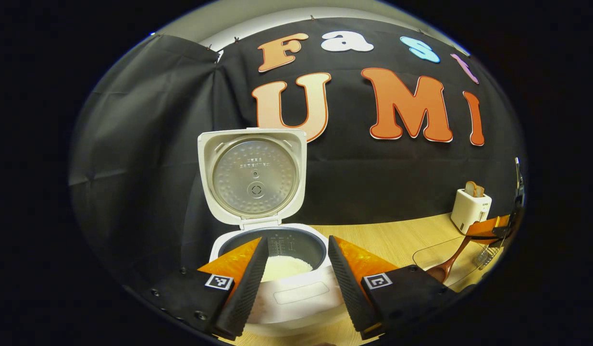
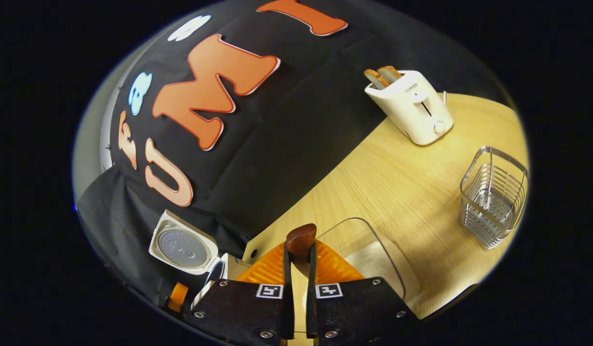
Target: Close the left gripper, press the button to open the rice cooker; take a wooden spoon from the chopstick holder with the right hand, scoop a spoonful of rice and pour it into the rice cooker, then put the wooden spoon back into the chopstick holder.
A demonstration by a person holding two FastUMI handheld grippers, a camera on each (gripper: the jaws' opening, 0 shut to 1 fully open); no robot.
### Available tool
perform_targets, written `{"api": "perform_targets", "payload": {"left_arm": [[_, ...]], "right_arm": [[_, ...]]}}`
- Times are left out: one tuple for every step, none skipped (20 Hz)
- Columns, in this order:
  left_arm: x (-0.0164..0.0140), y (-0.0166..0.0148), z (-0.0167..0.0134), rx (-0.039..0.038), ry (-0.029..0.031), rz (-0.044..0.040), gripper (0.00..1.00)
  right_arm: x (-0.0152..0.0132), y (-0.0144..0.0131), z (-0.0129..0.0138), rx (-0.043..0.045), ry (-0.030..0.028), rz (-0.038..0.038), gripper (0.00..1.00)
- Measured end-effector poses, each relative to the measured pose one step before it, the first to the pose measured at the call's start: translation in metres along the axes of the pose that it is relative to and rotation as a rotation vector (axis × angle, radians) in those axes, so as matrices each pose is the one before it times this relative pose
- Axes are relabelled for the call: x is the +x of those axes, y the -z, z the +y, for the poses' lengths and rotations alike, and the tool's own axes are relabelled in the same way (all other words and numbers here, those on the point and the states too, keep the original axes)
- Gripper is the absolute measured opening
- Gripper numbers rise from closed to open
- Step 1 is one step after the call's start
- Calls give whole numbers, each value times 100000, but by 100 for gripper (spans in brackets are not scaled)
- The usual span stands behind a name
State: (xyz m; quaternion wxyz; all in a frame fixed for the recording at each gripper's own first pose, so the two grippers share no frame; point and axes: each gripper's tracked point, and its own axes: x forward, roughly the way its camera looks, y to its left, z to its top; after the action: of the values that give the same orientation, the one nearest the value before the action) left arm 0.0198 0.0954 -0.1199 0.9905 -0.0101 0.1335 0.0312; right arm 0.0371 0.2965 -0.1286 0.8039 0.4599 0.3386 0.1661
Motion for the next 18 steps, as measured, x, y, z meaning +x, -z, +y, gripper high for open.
{"api": "perform_targets", "payload": {"left_arm": [[52,118,77,-116,-245,145,83],[33,104,123,-72,-58,180,83],[4,111,130,3,-188,241,83],[72,74,153,90,-407,175,81],[21,29,134,13,-319,58,81],[35,-33,97,-225,-274,-189,81],[-76,5,-33,-217,-100,-99,81],[-58,-19,83,-250,78,-277,83],[-101,-38,-41,-272,301,-132,83],[-36,-31,79,-155,-36,-152,83],[-32,-54,62,10,-308,-74,83],[-95,-52,149,50,-327,-206,81],[-25,-160,10,-159,-169,-324,81],[-178,-36,15,-194,-61,-284,83],[-30,-75,-21,-215,-157,-350,80],[-77,-96,174,-147,-188,-307,80],[-17,-57,113,5,-404,-224,80],[-97,-131,90,-36,-335,-273,80]], "right_arm": [[44,181,-261,4301,17,1831,10],[255,53,-357,3075,116,960,10],[136,139,-109,1702,-491,1381,10],[148,-110,-43,1262,-4,71,10],[-2,19,-10,791,-46,524,10],[2,0,4,1019,43,-78,10],[-83,94,62,1166,-113,360,10],[32,-31,-77,1769,-159,342,10],[-5,-13,11,2049,-129,438,10],[43,22,11,2651,-522,780,10],[-43,187,74,2507,-831,1227,10],[37,-46,-1,2411,-856,711,10],[-62,99,37,1670,-1012,716,10],[-121,-102,-6,2206,-920,155,10],[-113,-105,-62,1793,-596,197,10],[-178,-325,-50,2506,-728,-546,10],[-168,-466,-23,1791,-486,-651,10],[-107,-665,-13,1866,-733,-1407,10]]}}
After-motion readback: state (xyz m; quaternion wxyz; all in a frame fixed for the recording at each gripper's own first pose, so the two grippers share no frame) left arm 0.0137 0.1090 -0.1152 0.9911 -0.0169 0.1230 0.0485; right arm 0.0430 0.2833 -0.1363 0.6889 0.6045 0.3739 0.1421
